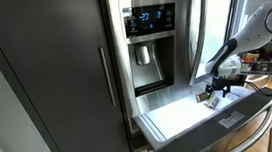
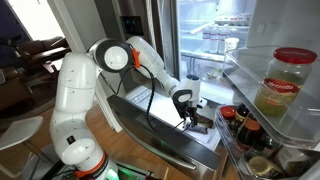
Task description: Move the two food packs to the upper fridge
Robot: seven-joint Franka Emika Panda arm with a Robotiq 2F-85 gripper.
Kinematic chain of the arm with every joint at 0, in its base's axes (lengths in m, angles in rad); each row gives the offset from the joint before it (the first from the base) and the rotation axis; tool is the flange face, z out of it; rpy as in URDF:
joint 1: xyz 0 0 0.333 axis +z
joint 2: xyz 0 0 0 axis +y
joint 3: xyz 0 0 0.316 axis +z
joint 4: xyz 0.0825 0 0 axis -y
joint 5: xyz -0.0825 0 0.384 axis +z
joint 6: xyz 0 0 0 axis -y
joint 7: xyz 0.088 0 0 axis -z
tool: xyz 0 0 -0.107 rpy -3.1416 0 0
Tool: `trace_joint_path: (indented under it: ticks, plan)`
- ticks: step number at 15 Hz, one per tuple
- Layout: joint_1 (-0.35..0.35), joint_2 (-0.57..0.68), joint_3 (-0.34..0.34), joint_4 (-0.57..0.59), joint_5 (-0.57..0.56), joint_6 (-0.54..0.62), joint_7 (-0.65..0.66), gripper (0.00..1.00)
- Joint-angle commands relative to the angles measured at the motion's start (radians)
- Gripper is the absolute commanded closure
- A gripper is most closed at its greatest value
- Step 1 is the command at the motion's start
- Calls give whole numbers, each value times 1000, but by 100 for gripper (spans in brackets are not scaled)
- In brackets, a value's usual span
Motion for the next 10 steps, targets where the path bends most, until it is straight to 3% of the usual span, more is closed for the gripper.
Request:
trace_joint_path:
  ticks: [1,8,9,10]
  plan:
    - [-37,64,41,38,81,73,-52,0]
    - [-51,134,55,89,93,142,-44,0]
    - [-51,141,54,95,89,139,-43,7]
    - [-50,148,50,101,86,138,-38,26]
